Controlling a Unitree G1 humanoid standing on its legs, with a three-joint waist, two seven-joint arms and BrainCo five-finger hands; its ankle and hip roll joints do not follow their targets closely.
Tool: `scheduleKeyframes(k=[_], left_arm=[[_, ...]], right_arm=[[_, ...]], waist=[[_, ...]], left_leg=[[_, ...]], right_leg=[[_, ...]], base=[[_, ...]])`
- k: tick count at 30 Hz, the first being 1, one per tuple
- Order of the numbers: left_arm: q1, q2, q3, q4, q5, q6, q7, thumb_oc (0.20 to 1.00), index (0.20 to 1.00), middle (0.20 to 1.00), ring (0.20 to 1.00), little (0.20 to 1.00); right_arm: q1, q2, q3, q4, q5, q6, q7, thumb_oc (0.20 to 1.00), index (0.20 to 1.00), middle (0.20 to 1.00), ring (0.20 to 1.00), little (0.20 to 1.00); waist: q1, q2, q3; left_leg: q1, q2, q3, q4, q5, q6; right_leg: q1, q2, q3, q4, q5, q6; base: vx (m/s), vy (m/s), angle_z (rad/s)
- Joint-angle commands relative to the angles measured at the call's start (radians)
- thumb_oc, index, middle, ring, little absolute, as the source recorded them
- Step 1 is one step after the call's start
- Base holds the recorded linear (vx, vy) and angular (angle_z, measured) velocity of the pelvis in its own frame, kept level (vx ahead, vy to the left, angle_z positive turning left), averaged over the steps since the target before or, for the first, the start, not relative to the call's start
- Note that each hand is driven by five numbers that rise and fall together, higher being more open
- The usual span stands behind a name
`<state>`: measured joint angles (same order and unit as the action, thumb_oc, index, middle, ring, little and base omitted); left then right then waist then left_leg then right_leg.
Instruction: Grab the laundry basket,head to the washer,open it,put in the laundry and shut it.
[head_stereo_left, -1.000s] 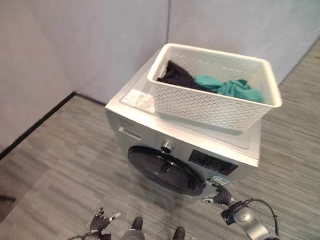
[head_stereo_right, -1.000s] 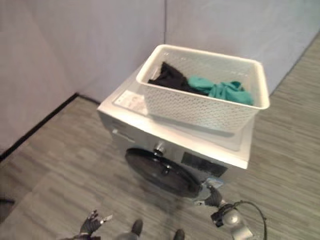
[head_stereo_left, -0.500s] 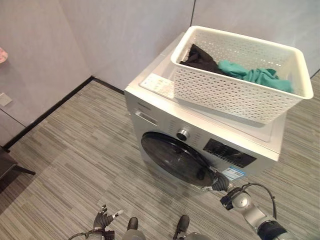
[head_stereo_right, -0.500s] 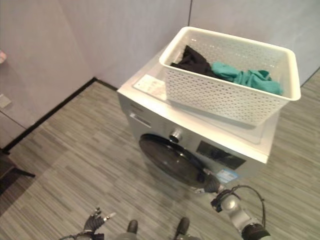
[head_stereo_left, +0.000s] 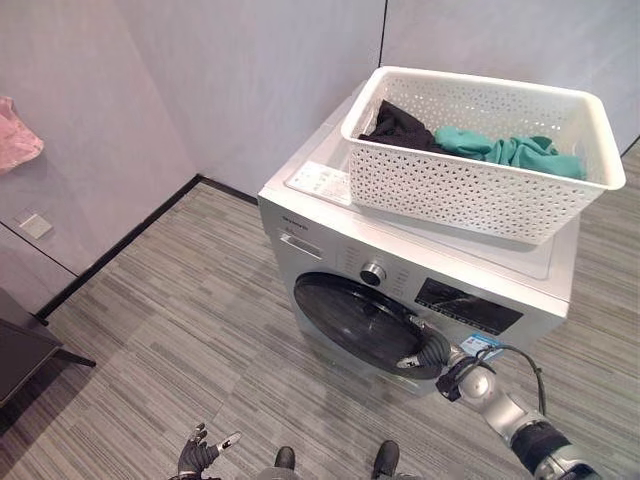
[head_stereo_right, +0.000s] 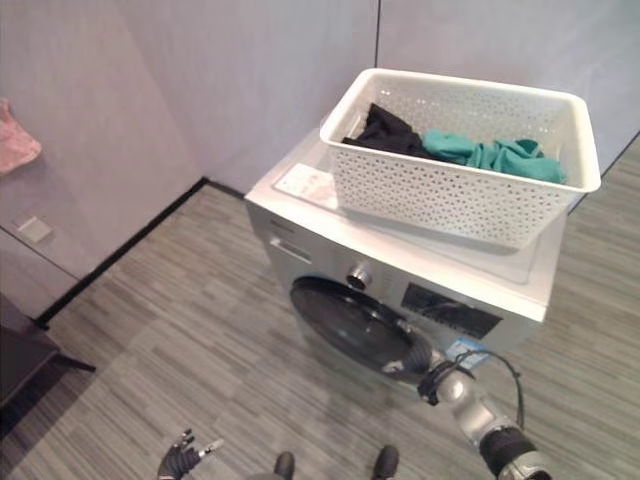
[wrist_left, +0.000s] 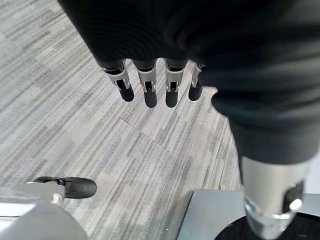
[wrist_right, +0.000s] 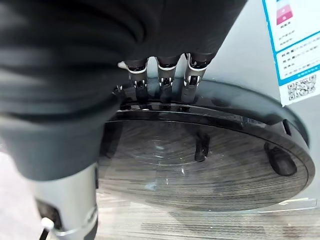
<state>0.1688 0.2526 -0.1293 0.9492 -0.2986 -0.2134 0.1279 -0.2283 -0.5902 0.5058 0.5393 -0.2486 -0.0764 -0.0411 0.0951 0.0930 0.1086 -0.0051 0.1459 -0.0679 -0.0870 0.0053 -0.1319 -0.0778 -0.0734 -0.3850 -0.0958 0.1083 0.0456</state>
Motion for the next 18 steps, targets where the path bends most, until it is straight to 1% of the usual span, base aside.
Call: scheduleKeyframes(k=[1, 4, 7, 9, 10, 13, 14, 15, 16, 17, 18], left_arm=[[-0.033, 0.046, -0.022, -0.026, -0.015, -0.049, -0.004, 1.0, 1.0, 1.0, 1.0, 1.0], [-0.036, 0.046, -0.02, -0.024, -0.023, -0.051, -0.006, 1.0, 1.0, 1.0, 1.0, 1.0], [-0.044, 0.041, -0.028, -0.036, -0.04, -0.056, -0.002, 1.0, 1.0, 1.0, 1.0, 1.0], [-0.057, 0.033, -0.035, -0.035, -0.056, -0.059, 0.008, 1.0, 1.0, 1.0, 1.0, 1.0], [-0.072, 0.026, -0.041, -0.037, -0.071, -0.061, 0.019, 1.0, 1.0, 1.0, 1.0, 1.0], [-0.081, 0.015, -0.049, -0.033, -0.077, -0.061, 0.035, 1.0, 1.0, 1.0, 1.0, 1.0], [-0.083, 0.006, -0.055, -0.027, -0.086, -0.059, 0.044, 1.0, 1.0, 1.0, 1.0, 1.0], [-0.084, 0.002, -0.059, -0.02, -0.088, -0.057, 0.05, 1.0, 1.0, 1.0, 1.0, 1.0], [-0.089, -0.005, -0.065, -0.003, -0.096, -0.055, 0.063, 1.0, 1.0, 1.0, 1.0, 1.0], [-0.089, -0.005, -0.064, -0.003, -0.096, -0.055, 0.063, 1.0, 1.0, 1.0, 1.0, 1.0], [-0.092, -0.008, -0.067, 0.004, -0.1, -0.055, 0.072, 1.0, 1.0, 1.0, 1.0, 1.0]], right_arm=[[-0.125, 0.031, 0.051, 0.052, 0.007, -0.022, 0.013, 1.0, 1.0, 1.0, 1.0, 1.0], [-0.138, 0.042, 0.064, 0.073, 0.016, -0.024, 0.015, 1.0, 1.0, 1.0, 1.0, 1.0], [-0.17, 0.116, 0.113, 0.134, 0.042, -0.025, 0.017, 1.0, 1.0, 1.0, 1.0, 1.0], [-0.199, 0.18, 0.141, 0.172, 0.057, -0.024, 0.008, 1.0, 1.0, 1.0, 1.0, 1.0], [-0.216, 0.243, 0.167, 0.182, 0.087, -0.027, 0.001, 1.0, 1.0, 1.0, 1.0, 1.0], [-0.21, 0.326, 0.19, 0.192, 0.147, -0.034, -0.008, 1.0, 1.0, 1.0, 1.0, 1.0], [-0.192, 0.378, 0.21, 0.19, 0.203, -0.038, -0.003, 1.0, 1.0, 1.0, 1.0, 1.0], [-0.188, 0.404, 0.226, 0.188, 0.232, -0.041, 0.003, 1.0, 1.0, 1.0, 1.0, 1.0], [-0.18, 0.452, 0.263, 0.181, 0.279, -0.045, 0.008, 1.0, 1.0, 1.0, 1.0, 1.0], [-0.18, 0.452, 0.264, 0.182, 0.279, -0.045, 0.008, 1.0, 1.0, 1.0, 1.0, 1.0], [-0.18, 0.478, 0.284, 0.18, 0.303, -0.047, 0.013, 1.0, 1.0, 1.0, 1.0, 1.0]], waist=[[0.034, -0.037, 0.023], [0.037, -0.037, 0.024], [0.05, -0.033, 0.03], [0.056, -0.027, 0.041], [0.06, -0.021, 0.054], [0.064, -0.014, 0.064], [0.068, -0.009, 0.066], [0.07, -0.007, 0.066], [0.072, -0.007, 0.068], [0.071, -0.007, 0.068], [0.072, -0.008, 0.07]], left_leg=[[-0.032, -0.03, 0.004, 0.0, 0.02, 0.015], [-0.04, -0.031, 0.005, 0.0, 0.022, 0.016], [-0.059, -0.027, 0.003, 0.0, 0.03, 0.018], [-0.069, -0.025, -0.004, 0.0, 0.038, 0.017], [-0.083, -0.023, -0.01, 0.0, 0.046, 0.015], [-0.093, -0.018, -0.011, 0.0, 0.054, 0.01], [-0.095, -0.011, -0.011, 0.0, 0.058, 0.008], [-0.095, -0.007, -0.01, 0.0, 0.06, 0.005], [-0.093, -0.001, -0.009, 0.0, 0.062, 0.003], [-0.093, -0.001, -0.009, 0.0, 0.061, 0.003], [-0.092, 0.002, -0.01, 0.0, 0.063, 0.002]], right_leg=[[0.045, -0.066, 0.109, 0.009, -0.132, 0.07], [0.035, -0.066, 0.113, 0.009, -0.129, 0.07], [0.018, -0.063, 0.12, 0.009, -0.127, 0.069], [0.01, -0.06, 0.121, 0.009, -0.128, 0.065], [0.0, -0.058, 0.121, 0.009, -0.128, 0.062], [-0.004, -0.054, 0.119, 0.009, -0.133, 0.058], [-0.003, -0.048, 0.118, 0.009, -0.137, 0.054], [-0.002, -0.045, 0.118, 0.009, -0.139, 0.053], [0.0, -0.039, 0.119, 0.009, -0.142, 0.048], [0.001, -0.039, 0.119, 0.009, -0.142, 0.048], [0.003, -0.036, 0.119, 0.009, -0.143, 0.045]], base=[[-0.07, -0.011, -0.07], [-0.02, -0.011, -0.05], [-0.03, -0.032, -0.05], [-0.07, -0.025, -0.07], [-0.08, -0.023, 0.0], [-0.02, -0.007, 0.01], [0.0, 0.0, 0.0], [0.0, 0.0, 0.0], [0.0, 0.0, 0.0], [0.0, 0.0, 0.0], [0.0, 0.0, 0.0]])
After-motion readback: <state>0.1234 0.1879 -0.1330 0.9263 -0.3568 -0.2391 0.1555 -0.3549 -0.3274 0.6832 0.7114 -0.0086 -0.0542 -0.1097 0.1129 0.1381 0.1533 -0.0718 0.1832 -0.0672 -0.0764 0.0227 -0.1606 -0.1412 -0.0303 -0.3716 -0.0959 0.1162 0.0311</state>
